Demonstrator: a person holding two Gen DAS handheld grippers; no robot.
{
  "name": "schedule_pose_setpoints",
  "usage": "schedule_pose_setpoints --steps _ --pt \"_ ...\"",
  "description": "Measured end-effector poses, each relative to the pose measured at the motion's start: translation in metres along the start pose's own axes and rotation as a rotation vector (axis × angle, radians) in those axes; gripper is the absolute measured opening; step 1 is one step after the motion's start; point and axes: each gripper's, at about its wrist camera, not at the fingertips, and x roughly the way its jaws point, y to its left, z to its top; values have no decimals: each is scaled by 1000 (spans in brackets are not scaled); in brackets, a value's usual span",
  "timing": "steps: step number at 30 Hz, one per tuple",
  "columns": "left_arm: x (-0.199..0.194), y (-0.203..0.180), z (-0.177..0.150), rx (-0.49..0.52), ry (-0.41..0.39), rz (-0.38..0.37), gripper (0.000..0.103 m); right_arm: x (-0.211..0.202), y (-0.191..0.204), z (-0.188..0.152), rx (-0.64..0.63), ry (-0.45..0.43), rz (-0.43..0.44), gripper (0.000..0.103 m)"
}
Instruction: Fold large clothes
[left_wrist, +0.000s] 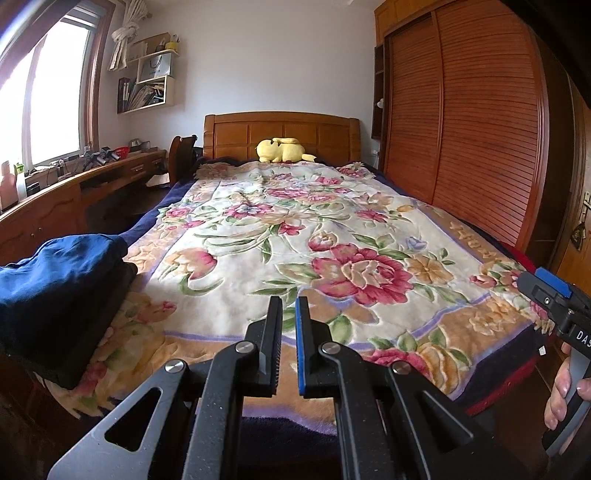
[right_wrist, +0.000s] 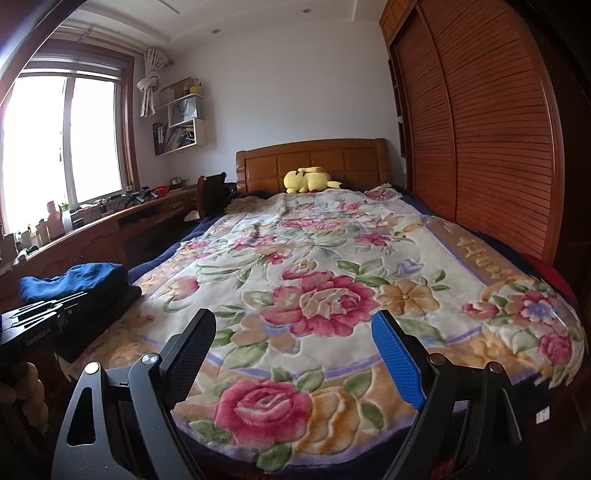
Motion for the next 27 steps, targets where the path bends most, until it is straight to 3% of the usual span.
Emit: schedule_pose_setpoints --steps 27 --pt "0 2 -4 2 -9 7 7 -2 -8 1 -21 -1 18 87"
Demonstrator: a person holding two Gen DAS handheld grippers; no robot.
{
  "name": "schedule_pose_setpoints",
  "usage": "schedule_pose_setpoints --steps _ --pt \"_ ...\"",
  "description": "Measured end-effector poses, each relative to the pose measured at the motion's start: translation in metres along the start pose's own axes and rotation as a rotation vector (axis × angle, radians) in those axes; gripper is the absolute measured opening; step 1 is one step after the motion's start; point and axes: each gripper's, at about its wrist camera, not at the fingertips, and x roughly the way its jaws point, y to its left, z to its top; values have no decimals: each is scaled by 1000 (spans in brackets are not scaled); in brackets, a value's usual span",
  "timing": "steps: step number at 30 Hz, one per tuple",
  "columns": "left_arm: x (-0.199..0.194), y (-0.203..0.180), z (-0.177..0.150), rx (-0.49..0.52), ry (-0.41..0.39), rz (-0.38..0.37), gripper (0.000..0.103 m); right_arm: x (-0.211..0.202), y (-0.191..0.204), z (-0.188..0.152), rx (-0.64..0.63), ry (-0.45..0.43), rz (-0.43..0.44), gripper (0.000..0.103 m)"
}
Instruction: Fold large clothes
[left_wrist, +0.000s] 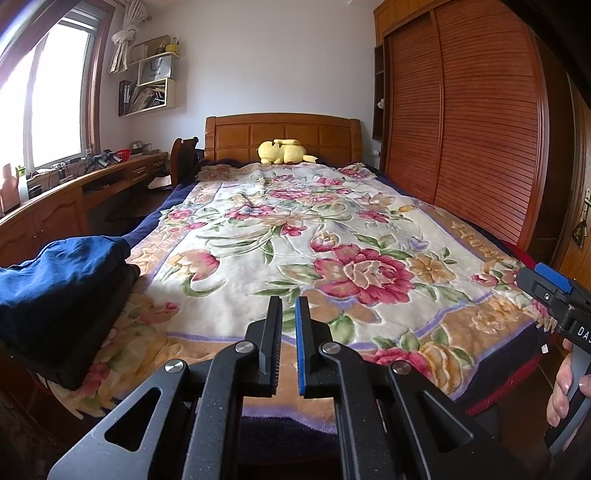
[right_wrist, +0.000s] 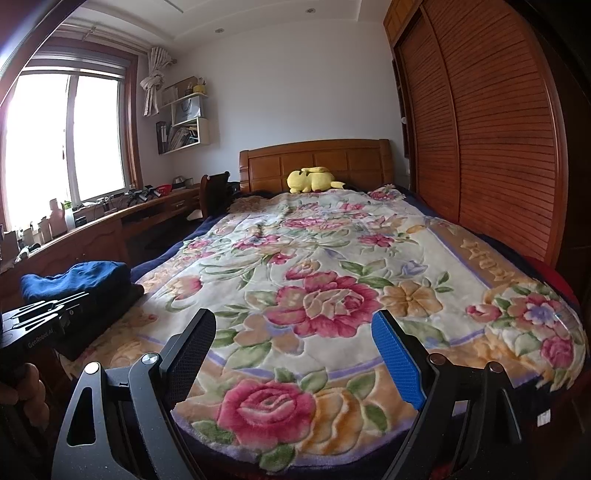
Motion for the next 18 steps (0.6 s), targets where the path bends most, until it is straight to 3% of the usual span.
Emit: schedule_pose_setpoints --steps 18 --pt "-2 1 -1 2 -2 4 7 -1 -3 0 -9 -3 2 87"
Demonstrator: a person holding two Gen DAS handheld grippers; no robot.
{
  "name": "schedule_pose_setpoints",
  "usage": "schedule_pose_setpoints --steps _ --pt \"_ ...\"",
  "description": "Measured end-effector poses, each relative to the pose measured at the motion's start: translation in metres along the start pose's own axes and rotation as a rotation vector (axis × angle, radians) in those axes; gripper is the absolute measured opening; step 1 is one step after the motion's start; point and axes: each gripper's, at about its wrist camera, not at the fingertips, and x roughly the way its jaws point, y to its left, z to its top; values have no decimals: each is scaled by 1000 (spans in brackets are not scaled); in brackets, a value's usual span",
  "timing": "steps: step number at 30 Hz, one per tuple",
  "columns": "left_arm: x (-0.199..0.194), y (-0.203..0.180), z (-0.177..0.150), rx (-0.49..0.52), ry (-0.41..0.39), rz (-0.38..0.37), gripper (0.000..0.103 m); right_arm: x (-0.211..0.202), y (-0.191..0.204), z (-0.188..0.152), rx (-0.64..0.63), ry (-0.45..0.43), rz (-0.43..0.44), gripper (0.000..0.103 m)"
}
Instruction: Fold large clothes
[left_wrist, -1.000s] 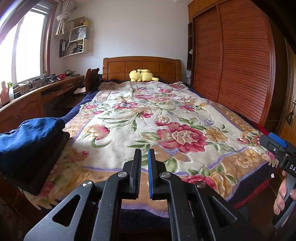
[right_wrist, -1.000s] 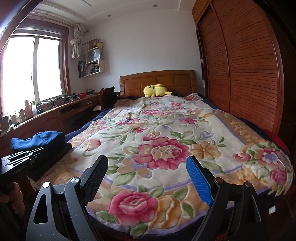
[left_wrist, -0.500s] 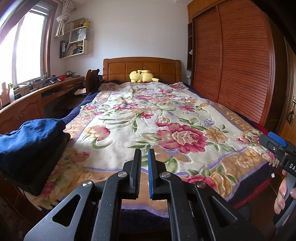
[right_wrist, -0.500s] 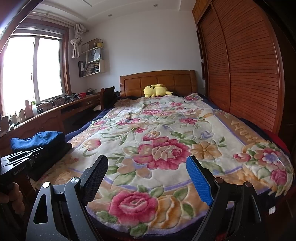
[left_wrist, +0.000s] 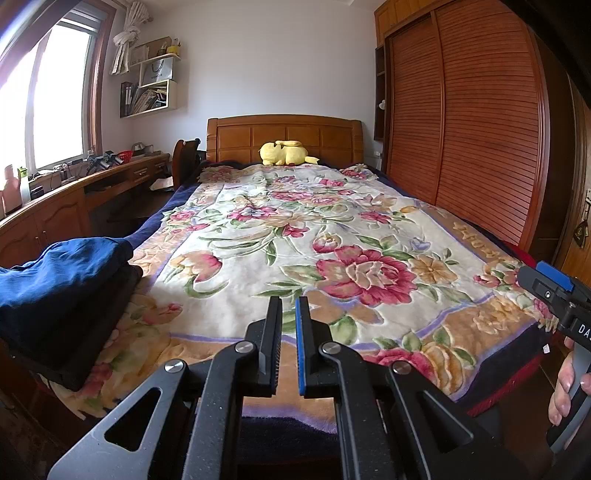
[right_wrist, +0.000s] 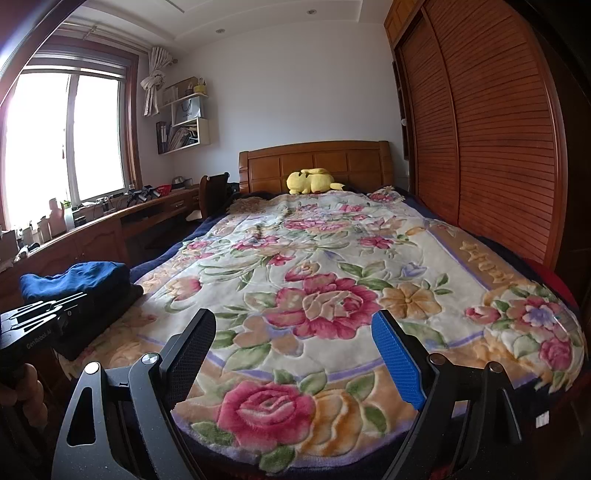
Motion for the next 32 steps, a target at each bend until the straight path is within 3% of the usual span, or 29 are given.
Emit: schedule_pose_setpoints --steps 32 --pt "-2 1 0 0 1 0 7 -1 -2 0 3 -1 5 87"
